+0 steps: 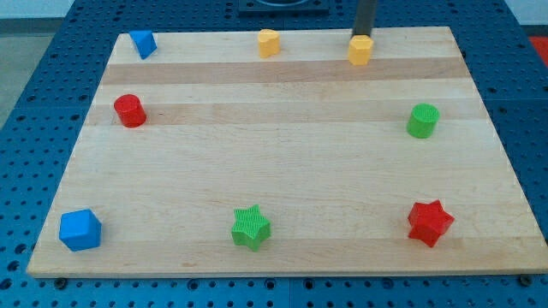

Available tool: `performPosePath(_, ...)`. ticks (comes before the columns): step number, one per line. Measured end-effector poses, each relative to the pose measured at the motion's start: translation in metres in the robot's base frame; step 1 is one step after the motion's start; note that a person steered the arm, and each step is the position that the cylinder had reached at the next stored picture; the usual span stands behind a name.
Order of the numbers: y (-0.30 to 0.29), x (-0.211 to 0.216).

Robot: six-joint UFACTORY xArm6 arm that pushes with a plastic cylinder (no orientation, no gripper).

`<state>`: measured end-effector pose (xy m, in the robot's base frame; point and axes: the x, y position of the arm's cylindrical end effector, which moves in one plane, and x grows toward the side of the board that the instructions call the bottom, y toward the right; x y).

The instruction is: Push the yellow hexagon to the center

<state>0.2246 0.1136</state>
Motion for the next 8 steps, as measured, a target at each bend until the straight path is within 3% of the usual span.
performPosePath(6,0.036,0.007)
performPosePath(8,0.016,0.021)
